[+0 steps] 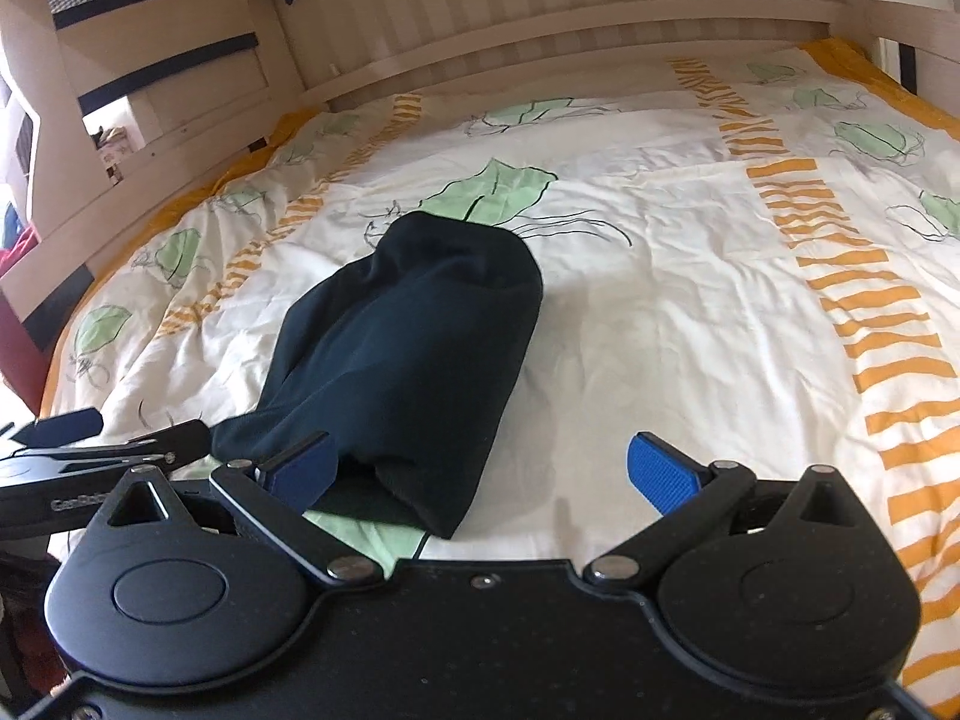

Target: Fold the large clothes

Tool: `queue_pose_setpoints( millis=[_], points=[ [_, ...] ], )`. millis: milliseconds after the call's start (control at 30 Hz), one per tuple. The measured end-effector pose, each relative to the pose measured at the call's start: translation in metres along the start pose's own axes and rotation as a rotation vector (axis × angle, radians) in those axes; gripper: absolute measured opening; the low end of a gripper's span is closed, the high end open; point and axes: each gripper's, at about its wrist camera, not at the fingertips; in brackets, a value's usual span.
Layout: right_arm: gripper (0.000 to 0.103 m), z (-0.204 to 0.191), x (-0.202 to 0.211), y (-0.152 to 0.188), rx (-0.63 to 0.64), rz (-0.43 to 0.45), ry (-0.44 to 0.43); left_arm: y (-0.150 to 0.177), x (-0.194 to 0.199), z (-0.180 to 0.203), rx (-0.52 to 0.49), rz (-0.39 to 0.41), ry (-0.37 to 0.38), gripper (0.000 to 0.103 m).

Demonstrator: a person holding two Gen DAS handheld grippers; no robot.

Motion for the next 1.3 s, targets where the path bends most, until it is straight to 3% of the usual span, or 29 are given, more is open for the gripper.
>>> queue_pose_setpoints(
  millis=[100,333,533,1300],
  points=[
    [0.103,-0.001,0.004,0.006,0.006,-0.004,-0.001,0.000,-0.002,0.000,0.018,-0.031,0.038,0.102],
    [0.103,0.000,0.007,0.012,0.002,-0.015,0.116,0.005,-0.006,-0.005,0.097,-0.092,0.118,0.102],
    [0.103,0.002,0.005,0.013,-0.035,-0.062,0.081,0.007,-0.007,-0.003,0.107,-0.114,0.130,0.102],
    [0.103,-0.005,-0.002,0.012,-0.001,-0.108,0.101,0.016,-0.017,-0.006,0.118,-0.190,0.143,0.102]
  ],
)
Point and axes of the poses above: each gripper's, at about its wrist camera, not at the fingertips, and x roughly against the way its jaws point, z to its right, y to its underside, and after that the axes turned 13 degrees about -x, right-handed
